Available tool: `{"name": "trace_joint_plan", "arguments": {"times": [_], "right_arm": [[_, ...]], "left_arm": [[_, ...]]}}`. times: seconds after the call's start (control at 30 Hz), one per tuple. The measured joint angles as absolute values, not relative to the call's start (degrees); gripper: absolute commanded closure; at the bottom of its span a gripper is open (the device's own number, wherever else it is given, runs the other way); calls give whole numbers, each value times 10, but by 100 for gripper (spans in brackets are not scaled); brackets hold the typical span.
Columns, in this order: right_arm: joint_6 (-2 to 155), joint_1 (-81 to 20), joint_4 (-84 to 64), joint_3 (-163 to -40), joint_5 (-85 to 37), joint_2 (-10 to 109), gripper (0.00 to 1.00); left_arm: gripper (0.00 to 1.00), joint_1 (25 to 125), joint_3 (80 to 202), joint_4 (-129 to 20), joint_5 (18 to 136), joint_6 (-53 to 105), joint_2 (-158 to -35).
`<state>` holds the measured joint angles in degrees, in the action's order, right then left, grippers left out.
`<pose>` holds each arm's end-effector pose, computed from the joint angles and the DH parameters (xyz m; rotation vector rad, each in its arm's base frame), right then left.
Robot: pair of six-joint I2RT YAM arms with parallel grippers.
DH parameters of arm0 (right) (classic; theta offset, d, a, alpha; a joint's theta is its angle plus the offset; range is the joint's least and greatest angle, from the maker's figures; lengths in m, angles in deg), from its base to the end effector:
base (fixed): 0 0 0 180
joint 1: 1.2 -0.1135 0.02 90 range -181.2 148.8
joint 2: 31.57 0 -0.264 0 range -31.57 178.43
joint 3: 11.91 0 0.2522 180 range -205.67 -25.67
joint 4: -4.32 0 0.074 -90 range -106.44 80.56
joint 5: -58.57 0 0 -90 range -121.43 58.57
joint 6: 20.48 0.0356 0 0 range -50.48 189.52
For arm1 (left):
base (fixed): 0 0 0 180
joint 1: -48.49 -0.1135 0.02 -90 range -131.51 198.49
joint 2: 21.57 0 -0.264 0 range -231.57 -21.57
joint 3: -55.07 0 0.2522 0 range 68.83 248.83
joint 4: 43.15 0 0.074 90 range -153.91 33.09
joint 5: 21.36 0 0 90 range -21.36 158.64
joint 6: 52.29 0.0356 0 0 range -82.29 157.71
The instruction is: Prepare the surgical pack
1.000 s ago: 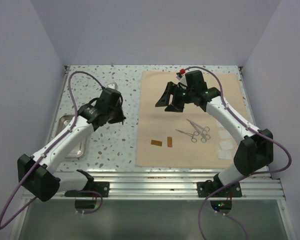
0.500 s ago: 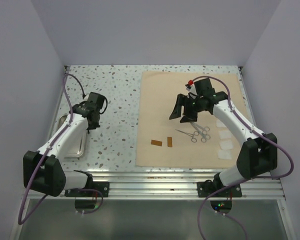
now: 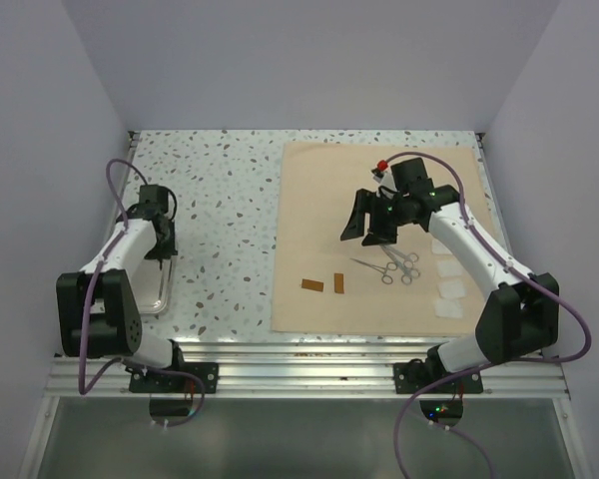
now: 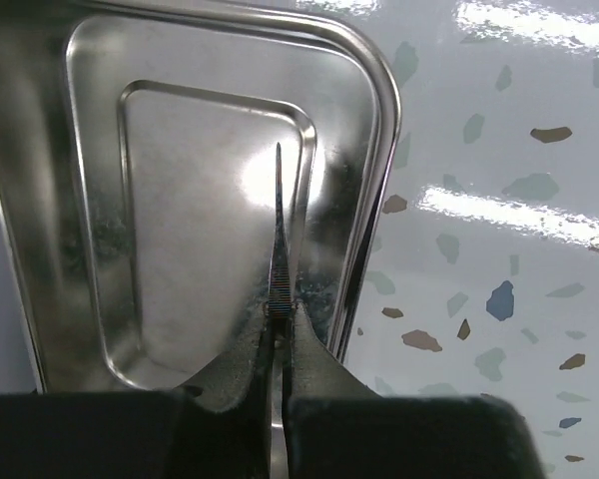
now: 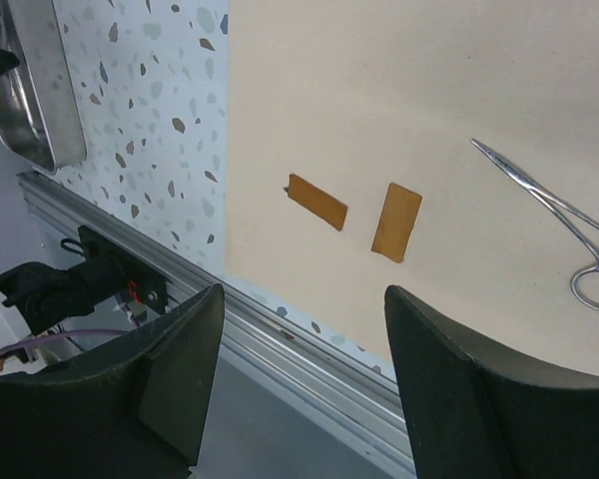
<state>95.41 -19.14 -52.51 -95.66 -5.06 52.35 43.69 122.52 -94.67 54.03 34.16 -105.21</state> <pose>0.2824 0.1080 0.2865 0.0002 2.6517 0.8674 0.2724 0.0319 0.2052 -0.2680 2.7223 0.3564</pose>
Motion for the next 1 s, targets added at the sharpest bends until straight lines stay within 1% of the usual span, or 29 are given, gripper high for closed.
{"name": "trace_joint_plan", "arguments": {"times": [0.23, 0.27, 0.3, 0.33, 0.37, 0.5, 0.53, 0.67, 0.77, 0.8, 0.87, 0.9, 0.93, 1.0], "right_arm": [[954, -189, -525, -957, -51, 524, 31], [953, -188, -525, -957, -51, 525, 31], [953, -187, -525, -957, -52, 525, 31], [954, -186, -525, -957, -52, 526, 31], [954, -185, -525, -958, -52, 527, 31], [954, -182, -527, -965, -54, 539, 31], [953, -181, -528, -969, -55, 544, 31], [951, -177, -536, -995, -70, 567, 31], [943, -171, -554, -1022, -88, 589, 31], [938, -167, -563, -1032, -97, 597, 31], [925, -157, -582, -1052, -118, 615, 31], [915, -151, -595, -1062, -138, 627, 31], [905, -145, -608, -1071, -162, 639, 32], [884, -132, -623, -1075, -213, 660, 35]], "left_arm": [[100, 424, 1224, -918, 579, 376, -1099], [98, 424, 1224, -917, 583, 379, -1103], [96, 424, 1224, -915, 587, 380, -1107], [90, 424, 1224, -914, 589, 380, -1109], [88, 424, 1224, -913, 591, 381, -1111], [84, 421, 1223, -912, 595, 380, -1112], [79, 419, 1223, -911, 595, 379, -1112], [69, 415, 1223, -913, 592, 370, -1112], [58, 414, 1223, -918, 578, 349, -1110], [53, 413, 1223, -921, 572, 337, -1108], [52, 413, 1225, -933, 560, 308, -1103], [48, 413, 1228, -944, 557, 290, -1100], [41, 413, 1232, -955, 555, 273, -1094], [41, 414, 1244, -976, 556, 235, -1075]]}}
